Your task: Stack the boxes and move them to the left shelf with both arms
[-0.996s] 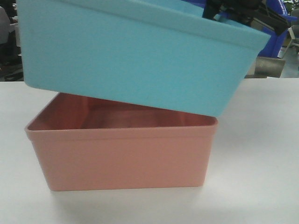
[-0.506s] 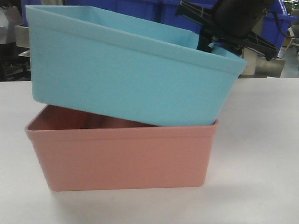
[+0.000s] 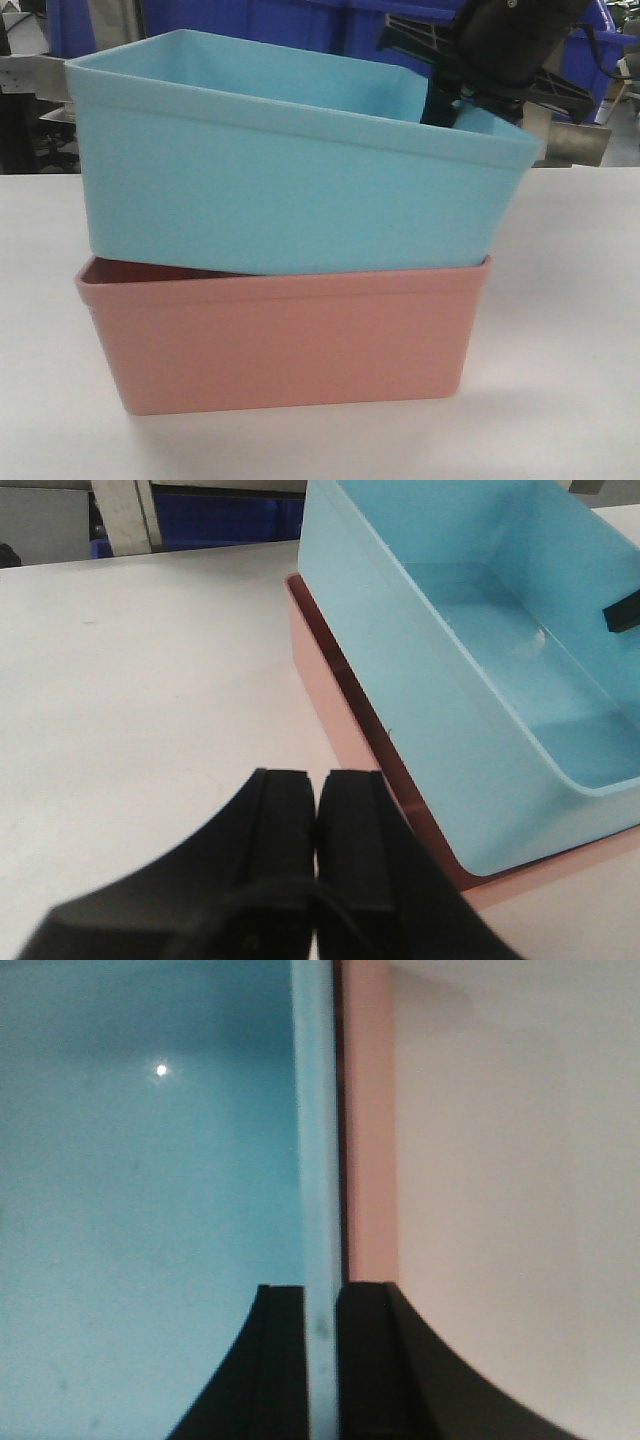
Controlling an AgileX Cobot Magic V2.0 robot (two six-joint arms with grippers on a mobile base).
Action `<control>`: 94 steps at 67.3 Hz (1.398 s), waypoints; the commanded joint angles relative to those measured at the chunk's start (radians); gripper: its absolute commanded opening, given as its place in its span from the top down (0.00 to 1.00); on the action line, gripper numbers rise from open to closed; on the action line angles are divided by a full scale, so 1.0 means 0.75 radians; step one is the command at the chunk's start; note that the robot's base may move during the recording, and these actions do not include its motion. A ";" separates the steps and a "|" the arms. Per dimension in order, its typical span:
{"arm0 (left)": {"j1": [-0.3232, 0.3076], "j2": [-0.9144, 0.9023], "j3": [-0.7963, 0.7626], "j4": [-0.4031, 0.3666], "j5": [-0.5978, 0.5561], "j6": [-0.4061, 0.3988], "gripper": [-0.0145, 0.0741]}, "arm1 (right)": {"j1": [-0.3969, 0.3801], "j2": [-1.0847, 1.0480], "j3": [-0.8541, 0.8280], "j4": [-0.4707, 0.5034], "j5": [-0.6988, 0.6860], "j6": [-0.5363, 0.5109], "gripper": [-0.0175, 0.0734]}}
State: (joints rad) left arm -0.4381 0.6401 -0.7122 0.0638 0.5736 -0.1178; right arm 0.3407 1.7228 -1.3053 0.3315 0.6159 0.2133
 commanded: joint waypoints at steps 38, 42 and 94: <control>-0.006 0.113 -0.145 -0.107 -0.007 0.000 0.38 | -0.005 -0.105 -0.259 0.018 0.180 -0.245 0.17; -0.006 0.198 -0.227 -0.142 0.067 0.000 0.32 | -0.005 -0.105 -0.282 -0.010 0.225 -0.246 0.17; -0.009 1.272 -0.853 -0.309 0.326 -0.090 0.25 | 0.041 0.068 -0.281 -0.099 0.265 -0.243 0.17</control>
State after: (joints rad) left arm -0.4397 1.5913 -1.3152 -0.1549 0.8695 -0.1623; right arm 0.3567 1.7953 -1.4824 0.2538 0.8611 0.0433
